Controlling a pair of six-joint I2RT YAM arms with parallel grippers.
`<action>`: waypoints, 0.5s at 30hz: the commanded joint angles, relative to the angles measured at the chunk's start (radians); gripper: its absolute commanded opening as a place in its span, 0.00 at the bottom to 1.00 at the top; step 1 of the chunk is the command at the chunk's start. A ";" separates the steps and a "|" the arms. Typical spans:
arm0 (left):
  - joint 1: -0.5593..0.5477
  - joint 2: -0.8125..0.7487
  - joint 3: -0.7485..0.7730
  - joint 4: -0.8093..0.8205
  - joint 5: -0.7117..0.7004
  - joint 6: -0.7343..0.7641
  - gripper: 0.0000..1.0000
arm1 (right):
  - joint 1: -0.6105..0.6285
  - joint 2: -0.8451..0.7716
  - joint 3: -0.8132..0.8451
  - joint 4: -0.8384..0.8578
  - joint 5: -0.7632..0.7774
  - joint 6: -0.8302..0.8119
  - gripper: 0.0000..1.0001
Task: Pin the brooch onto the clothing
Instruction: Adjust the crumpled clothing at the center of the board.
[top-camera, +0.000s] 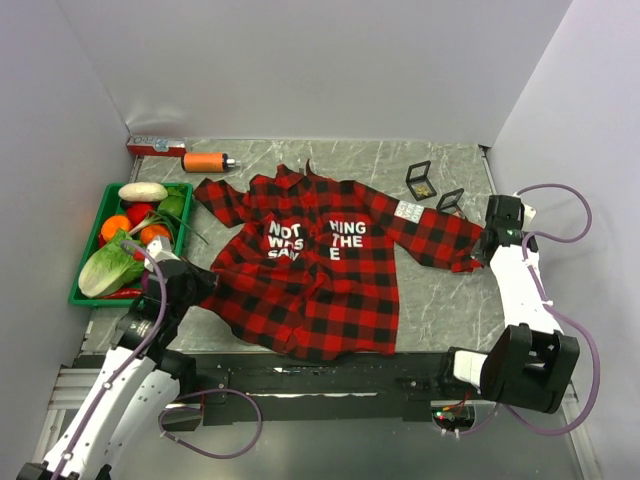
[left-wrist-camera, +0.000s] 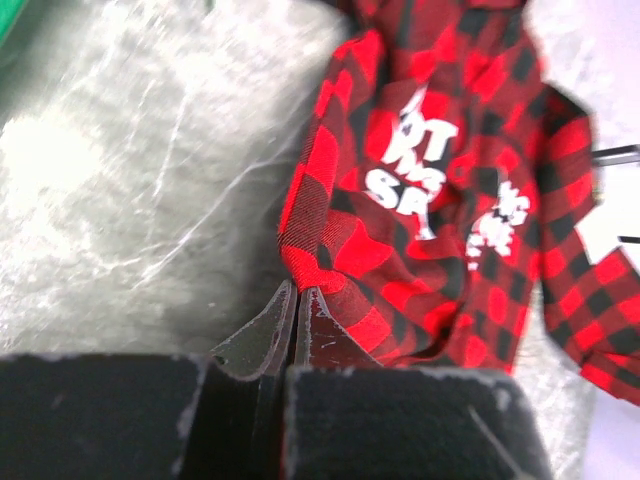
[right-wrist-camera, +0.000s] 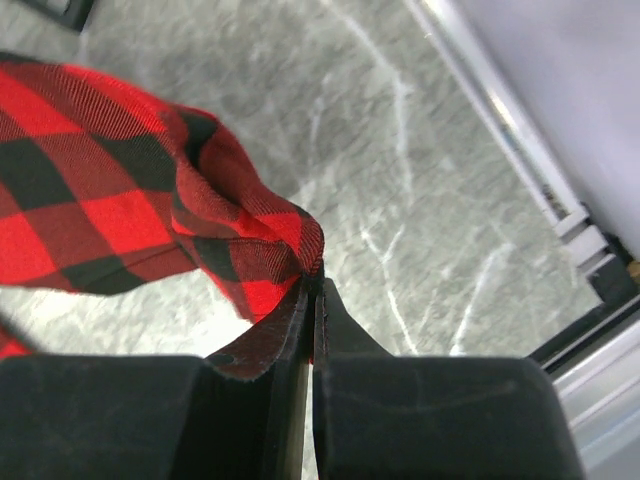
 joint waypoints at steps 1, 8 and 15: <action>0.007 -0.017 0.081 -0.025 0.004 0.030 0.01 | -0.020 0.000 0.096 -0.018 0.091 -0.013 0.00; 0.007 -0.051 0.113 -0.058 0.051 0.021 0.01 | -0.045 0.000 0.141 -0.061 0.139 -0.026 0.00; 0.007 -0.064 0.173 -0.094 0.074 0.062 0.10 | -0.052 -0.036 0.175 -0.102 0.116 -0.027 0.00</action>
